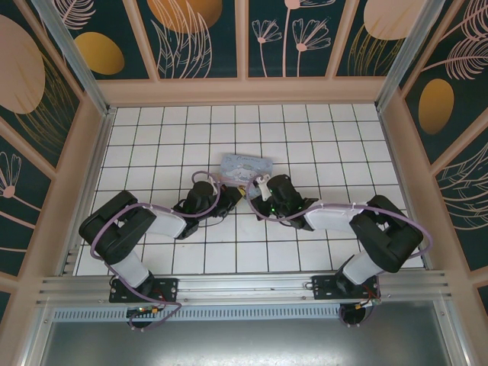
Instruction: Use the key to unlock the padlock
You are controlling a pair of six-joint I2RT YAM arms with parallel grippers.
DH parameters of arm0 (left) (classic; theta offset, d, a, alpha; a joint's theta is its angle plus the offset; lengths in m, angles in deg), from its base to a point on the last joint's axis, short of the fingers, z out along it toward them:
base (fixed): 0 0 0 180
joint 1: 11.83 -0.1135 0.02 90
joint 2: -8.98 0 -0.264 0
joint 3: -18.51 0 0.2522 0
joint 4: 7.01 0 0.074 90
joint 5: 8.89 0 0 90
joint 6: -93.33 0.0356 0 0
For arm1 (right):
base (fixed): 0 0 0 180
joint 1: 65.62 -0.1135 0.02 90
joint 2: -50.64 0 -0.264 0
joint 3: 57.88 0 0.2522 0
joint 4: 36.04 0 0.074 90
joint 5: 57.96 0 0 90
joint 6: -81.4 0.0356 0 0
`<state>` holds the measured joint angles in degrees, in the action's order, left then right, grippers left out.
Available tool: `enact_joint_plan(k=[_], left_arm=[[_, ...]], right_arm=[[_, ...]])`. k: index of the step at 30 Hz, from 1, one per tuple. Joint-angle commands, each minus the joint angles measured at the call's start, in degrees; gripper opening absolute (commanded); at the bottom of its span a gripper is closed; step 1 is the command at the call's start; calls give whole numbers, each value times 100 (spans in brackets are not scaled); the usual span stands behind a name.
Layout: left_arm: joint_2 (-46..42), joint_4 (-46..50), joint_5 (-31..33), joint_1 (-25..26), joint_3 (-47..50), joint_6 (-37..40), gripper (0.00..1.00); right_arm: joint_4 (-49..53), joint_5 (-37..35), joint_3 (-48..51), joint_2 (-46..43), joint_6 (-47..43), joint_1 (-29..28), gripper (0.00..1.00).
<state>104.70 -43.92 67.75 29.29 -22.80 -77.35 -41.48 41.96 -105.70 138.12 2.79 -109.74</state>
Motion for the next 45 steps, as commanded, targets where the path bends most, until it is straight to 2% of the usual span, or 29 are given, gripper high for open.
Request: enact_joint_plan(k=[1, 7, 14, 15, 16, 19, 25, 30, 34, 39, 45], left_arm=[[-27, -450, -505, 65, 74, -164, 0], [-80, -434, -494, 66, 117, -159, 0], [34, -469, -414, 69, 118, -209, 0], [51, -468, -404, 68, 116, -219, 0], [60, -454, -383, 65, 105, -221, 0], [56, -370, -304, 63, 75, -237, 0], [43, -285, -221, 56, 48, -228, 0], [26, -278, -236, 50, 31, -220, 0], [2, -240, -238, 53, 20, -191, 0], [-14, -224, -245, 49, 11, -177, 0], [-34, -171, -263, 51, -2, -158, 0]], right_arm=[[-1373, 898, 95, -43, 528, 83, 0], [-2656, 1890, 506, -108, 1541, 666, 0], [-2272, 2028, 392, -235, 1530, 739, 0], [-2184, 1979, 419, -272, 1486, 745, 4], [-2085, 1921, 441, -308, 1435, 738, 13], [-1798, 1725, 553, -484, 1337, 743, 32], [-1469, 1423, 1070, -1180, 1351, 862, 45], [-1067, 1070, 1273, -1786, 1267, 896, 48], [-410, 585, 1000, -1843, 824, 666, 48], [357, -775, 431, -1488, 53, -127, 47], [478, -1749, 140, -903, -373, -576, 46]])
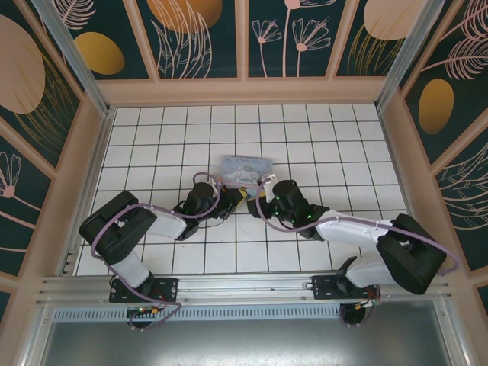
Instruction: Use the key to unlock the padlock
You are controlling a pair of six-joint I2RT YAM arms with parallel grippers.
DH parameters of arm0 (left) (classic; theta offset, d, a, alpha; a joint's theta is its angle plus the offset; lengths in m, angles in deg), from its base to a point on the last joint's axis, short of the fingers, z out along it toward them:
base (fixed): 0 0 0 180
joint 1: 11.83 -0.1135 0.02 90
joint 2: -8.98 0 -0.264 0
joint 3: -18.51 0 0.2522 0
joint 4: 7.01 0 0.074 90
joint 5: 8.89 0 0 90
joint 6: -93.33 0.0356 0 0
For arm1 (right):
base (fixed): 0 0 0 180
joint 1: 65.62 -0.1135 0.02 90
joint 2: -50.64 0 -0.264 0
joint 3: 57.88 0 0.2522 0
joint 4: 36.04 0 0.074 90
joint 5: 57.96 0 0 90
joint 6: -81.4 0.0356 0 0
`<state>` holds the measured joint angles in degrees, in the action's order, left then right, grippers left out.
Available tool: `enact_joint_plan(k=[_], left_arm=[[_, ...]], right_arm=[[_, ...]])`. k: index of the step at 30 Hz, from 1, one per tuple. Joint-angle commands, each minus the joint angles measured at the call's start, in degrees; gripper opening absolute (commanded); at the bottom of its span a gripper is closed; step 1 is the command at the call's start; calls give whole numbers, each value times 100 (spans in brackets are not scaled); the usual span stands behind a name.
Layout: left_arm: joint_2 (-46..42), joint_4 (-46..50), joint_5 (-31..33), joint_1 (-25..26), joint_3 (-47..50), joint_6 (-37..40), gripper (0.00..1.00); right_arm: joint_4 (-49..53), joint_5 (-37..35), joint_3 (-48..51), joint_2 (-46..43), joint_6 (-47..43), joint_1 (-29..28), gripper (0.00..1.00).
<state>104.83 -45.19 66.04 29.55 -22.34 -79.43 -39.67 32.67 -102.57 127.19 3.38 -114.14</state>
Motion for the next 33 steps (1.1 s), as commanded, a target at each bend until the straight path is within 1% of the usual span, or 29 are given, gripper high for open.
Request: enact_joint_plan(k=[1, 11, 18, 21, 24, 28, 33], left_arm=[[-49, -39, -93, 23, -52, 53, 0], [-58, 18, -108, 26, -106, 85, 0], [-50, 28, -116, 27, -93, 93, 0], [-43, 26, -136, 22, -87, 94, 0], [-40, 18, -145, 23, -63, 94, 0], [-41, 0, -159, 23, -8, 100, 0], [-40, -17, -163, 23, 45, 102, 0]], right_arm=[[297, -911, -199, 265, -472, -167, 46], [320, -1502, -539, 979, -898, -473, 44], [236, -1743, -765, 1257, -1027, -469, 43], [212, -1781, -930, 1414, -1090, -457, 41], [180, -1826, -1051, 1556, -1113, -433, 34], [105, -1804, -1207, 1643, -1073, -404, 18], [-11, -1461, -1309, 1592, -838, -296, 13]])
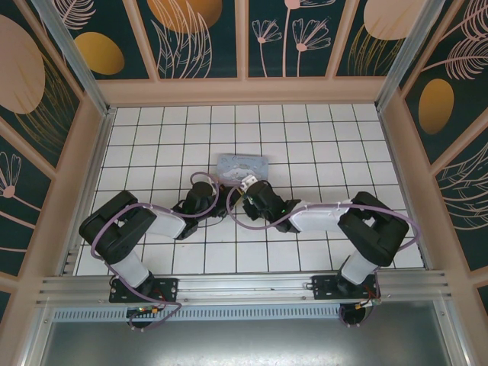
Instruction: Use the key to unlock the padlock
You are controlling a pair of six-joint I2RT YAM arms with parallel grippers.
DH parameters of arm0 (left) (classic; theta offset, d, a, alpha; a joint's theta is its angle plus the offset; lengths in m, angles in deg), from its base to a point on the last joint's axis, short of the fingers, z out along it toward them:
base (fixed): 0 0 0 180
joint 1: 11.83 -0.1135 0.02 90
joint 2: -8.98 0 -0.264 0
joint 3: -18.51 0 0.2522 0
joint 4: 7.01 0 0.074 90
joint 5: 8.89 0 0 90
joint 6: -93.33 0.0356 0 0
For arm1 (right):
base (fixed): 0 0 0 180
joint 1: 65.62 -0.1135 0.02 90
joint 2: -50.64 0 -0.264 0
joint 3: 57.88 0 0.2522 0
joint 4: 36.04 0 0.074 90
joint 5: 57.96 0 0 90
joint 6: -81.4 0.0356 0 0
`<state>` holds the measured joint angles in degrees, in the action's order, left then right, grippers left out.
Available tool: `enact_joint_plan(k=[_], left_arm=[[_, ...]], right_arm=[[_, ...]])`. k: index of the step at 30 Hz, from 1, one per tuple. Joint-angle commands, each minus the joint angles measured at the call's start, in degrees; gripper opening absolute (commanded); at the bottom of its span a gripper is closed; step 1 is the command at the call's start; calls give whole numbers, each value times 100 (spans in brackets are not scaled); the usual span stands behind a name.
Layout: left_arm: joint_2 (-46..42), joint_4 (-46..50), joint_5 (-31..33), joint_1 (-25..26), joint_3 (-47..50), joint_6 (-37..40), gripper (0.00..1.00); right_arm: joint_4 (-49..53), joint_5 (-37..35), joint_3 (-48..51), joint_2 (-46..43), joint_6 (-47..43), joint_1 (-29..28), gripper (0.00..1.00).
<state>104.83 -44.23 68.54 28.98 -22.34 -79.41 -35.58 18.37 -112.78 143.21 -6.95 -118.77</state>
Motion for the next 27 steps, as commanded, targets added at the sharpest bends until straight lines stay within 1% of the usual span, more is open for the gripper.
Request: enact_joint_plan(k=[1, 3, 6, 8, 11, 13, 17, 18, 20, 21, 23, 26, 27], left_arm=[[-40, -118, -412, 76, 54, 86, 0], [-36, -144, -421, 82, 78, 90, 0], [-24, -156, -421, 80, 99, 85, 0], [-10, -164, -420, 79, 104, 82, 0], [21, -206, -412, 84, 121, 67, 0], [42, -236, -412, 84, 115, 56, 0], [69, -263, -404, 82, 117, 49, 0], [77, -263, -399, 78, 116, 47, 0], [90, -250, -386, 80, 111, 52, 0], [97, -240, -381, 81, 108, 63, 0], [109, -224, -366, 80, 121, 99, 0], [101, -148, -342, 84, 108, 217, 0], [96, -88, -329, 84, 99, 269, 0]], right_arm=[[-480, 94, -263, -52, 272, 217, 11], [-599, 494, -215, -145, 444, 348, 8], [-846, 1246, -97, -299, 660, 551, 0], [-952, 2025, -50, -356, 766, 660, 0], [-1033, 2695, -21, -377, 920, 765, 0], [-1061, 2868, 4, -369, 990, 788, 0], [-1044, 2874, 58, -391, 1067, 830, 1], [-1022, 2866, 70, -411, 1082, 840, 10], [-948, 2801, 114, -487, 1150, 865, 34], [-934, 2791, 149, -554, 1189, 888, 41], [-979, 2813, 365, -796, 1384, 976, 50], [-1237, 2894, 808, -1164, 1764, 1153, 57], [-1359, 2972, 933, -1233, 1882, 1210, 58]])
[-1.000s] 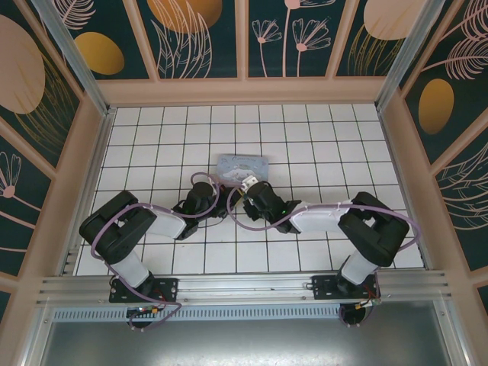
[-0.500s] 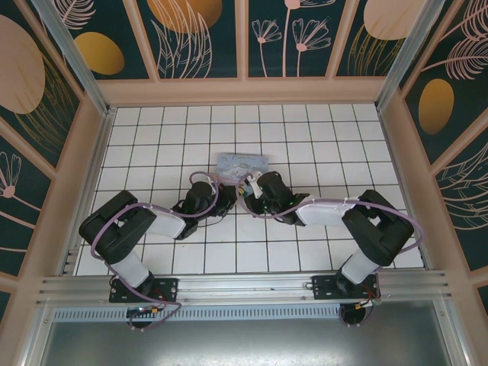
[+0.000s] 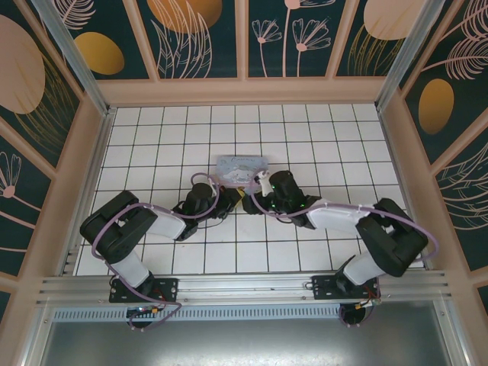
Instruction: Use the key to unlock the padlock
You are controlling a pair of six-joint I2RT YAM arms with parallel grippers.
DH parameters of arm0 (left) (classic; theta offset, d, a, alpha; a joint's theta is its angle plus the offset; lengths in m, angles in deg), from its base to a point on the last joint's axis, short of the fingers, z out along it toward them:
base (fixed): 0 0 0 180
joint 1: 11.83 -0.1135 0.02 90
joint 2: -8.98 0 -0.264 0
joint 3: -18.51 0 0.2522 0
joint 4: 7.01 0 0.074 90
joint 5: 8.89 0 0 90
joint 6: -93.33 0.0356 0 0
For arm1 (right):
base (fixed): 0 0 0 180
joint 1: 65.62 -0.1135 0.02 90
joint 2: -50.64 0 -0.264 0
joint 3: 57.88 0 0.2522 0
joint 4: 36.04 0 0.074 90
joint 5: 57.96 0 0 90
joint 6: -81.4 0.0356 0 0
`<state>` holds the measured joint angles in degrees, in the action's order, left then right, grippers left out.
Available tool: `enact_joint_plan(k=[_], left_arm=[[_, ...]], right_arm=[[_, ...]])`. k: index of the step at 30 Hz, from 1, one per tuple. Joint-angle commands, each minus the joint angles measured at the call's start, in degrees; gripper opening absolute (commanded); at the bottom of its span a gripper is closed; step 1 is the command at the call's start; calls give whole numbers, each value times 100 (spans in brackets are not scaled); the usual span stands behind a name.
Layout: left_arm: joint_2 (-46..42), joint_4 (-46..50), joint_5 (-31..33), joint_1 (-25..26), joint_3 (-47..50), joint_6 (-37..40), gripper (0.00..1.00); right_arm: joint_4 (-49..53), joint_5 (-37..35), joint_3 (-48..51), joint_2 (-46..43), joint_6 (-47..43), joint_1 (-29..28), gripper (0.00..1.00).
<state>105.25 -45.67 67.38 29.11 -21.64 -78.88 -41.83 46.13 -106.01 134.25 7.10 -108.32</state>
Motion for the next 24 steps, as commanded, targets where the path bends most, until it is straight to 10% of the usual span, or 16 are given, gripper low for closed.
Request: enact_joint_plan(k=[1, 20, 24], left_arm=[[44, 103, -200, 70, 22, 272, 0], [65, 574, -338, 69, -16, 1174, 0], [-65, 635, -332, 70, 28, 1269, 21]], right_arm=[[-855, 259, 378, -402, 624, 220, 59], [-2013, 639, 657, 454, 1619, 393, 59], [-2131, 582, 627, 563, 1712, 474, 59]])
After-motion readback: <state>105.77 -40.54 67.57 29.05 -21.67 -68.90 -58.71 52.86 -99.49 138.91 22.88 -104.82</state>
